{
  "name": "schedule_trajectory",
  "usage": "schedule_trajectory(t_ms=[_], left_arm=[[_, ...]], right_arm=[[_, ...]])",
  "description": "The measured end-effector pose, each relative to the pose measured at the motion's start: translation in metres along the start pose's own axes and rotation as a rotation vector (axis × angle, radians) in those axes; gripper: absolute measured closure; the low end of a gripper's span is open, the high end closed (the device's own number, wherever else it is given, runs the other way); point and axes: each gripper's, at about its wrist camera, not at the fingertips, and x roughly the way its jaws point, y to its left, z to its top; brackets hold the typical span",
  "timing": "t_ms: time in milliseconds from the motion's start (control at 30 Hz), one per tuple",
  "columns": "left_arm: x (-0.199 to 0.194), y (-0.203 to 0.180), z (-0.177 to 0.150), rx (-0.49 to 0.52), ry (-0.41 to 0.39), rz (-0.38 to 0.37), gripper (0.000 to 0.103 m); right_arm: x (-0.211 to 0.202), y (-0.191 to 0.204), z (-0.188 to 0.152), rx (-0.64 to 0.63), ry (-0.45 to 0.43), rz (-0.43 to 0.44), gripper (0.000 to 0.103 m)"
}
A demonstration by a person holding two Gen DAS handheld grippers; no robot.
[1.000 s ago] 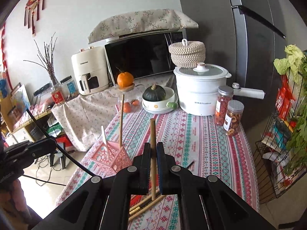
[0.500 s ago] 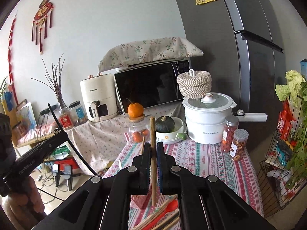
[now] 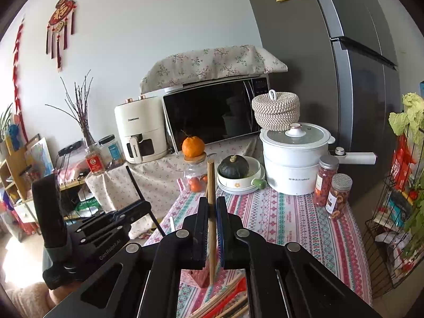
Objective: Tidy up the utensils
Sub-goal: 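Drop the black chopstick into the pink basket with the left tool while the right tool carries its chopstick over, then lower the wooden chopstick into the basket and open the right tool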
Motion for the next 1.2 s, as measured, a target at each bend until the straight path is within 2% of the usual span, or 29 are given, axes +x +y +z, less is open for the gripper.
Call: schedule_trajectory(t_ms=[33, 100, 167, 267, 467, 700, 933, 1200], left_arm=[[0.003, 0.002, -0.001, -0.007, 0.012, 0.001, 0.096], [0.005, 0.007, -0.001, -0.031, 0.035, -0.002, 0.089], [0.005, 0.01, 0.0, -0.055, 0.067, -0.002, 0.064], [-0.004, 0.014, 0.002, -0.069, 0.065, 0.003, 0.05], [-0.02, 0.021, -0.007, -0.057, 0.11, 0.033, 0.029], [-0.033, 0.035, -0.028, -0.089, 0.192, 0.019, 0.025], [-0.034, 0.04, -0.04, -0.095, 0.239, 0.022, 0.023], [-0.029, 0.037, -0.046, -0.114, 0.273, 0.007, 0.022]], right_arm=[[0.0, 0.0, 0.0, 0.001, -0.001, 0.001, 0.097], [0.0, 0.0, 0.0, 0.002, -0.003, 0.004, 0.097], [-0.001, 0.0, 0.001, 0.004, -0.01, 0.008, 0.097], [-0.004, 0.001, 0.004, 0.006, -0.027, 0.014, 0.097], [-0.012, 0.01, 0.016, 0.014, -0.08, 0.044, 0.097], [-0.005, 0.025, 0.023, 0.007, -0.116, 0.083, 0.097], [0.038, 0.027, 0.008, 0.009, -0.038, 0.051, 0.097], [0.079, 0.02, -0.013, 0.046, 0.093, 0.086, 0.096]])
